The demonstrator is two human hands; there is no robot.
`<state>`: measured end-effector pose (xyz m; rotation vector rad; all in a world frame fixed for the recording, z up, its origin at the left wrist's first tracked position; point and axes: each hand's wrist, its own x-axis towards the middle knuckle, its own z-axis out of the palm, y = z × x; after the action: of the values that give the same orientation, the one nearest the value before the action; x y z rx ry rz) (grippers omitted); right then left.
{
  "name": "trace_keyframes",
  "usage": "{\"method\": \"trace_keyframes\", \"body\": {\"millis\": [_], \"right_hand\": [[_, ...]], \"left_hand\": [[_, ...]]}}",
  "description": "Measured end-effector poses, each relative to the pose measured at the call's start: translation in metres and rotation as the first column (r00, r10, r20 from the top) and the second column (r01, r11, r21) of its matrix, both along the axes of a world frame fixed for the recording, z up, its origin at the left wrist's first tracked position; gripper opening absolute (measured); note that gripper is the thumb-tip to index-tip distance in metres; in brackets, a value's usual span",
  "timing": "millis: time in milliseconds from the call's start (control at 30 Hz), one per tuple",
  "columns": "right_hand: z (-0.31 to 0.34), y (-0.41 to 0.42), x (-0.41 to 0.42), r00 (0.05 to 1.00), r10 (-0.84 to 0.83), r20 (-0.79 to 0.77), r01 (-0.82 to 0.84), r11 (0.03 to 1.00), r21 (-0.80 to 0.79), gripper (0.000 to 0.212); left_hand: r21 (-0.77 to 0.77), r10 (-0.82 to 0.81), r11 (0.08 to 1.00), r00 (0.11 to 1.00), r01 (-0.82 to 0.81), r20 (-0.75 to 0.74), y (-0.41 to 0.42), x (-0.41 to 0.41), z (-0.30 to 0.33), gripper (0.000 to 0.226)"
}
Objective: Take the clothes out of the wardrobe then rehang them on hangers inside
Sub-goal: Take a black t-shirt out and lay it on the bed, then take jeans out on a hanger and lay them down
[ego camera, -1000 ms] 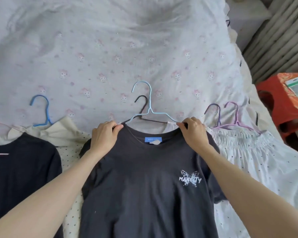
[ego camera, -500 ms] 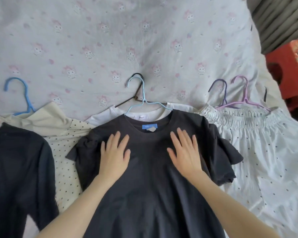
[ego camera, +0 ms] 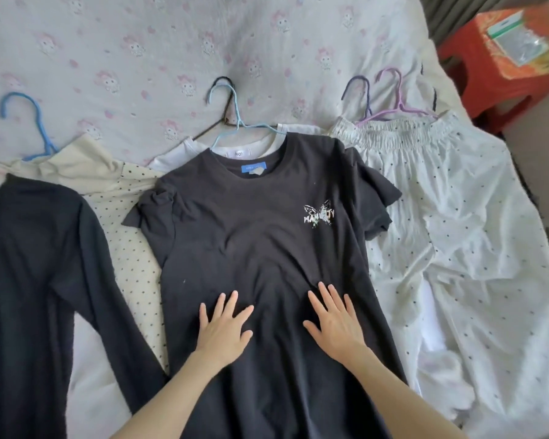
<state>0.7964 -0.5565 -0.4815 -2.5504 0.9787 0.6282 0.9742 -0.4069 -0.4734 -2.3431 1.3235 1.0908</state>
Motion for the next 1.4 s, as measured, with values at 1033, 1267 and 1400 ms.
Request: {"method": "trace_keyframes", "body": {"millis": [1033,1267,1400], "right_hand": [[0.273,0.289,-0.49,0.189,-0.812,0.553,0.956,0.023,-0.294,0.067],[0.309,0.406,-0.593,-0.042,-0.747,0.663,0.902,-0.313,-0.296,0.076],[0.322,0.463,-0.639,-0.172,-0.697,0.696,0.808,-0.504,-0.305,0.074]], "left_hand": [[-0.749,-0.899,0.199,0.422,0.631,0.117,-0.006,-0.462,0.256,0.053],[-0.8,-0.982,-0.045,0.12,0.598,0.146,0.057,-0.633,0.3,0.054],[-0.831,-0.991,-0.129,-0.046,0.542,0.123,0.096,-0.712,0.314,0.06]]}}
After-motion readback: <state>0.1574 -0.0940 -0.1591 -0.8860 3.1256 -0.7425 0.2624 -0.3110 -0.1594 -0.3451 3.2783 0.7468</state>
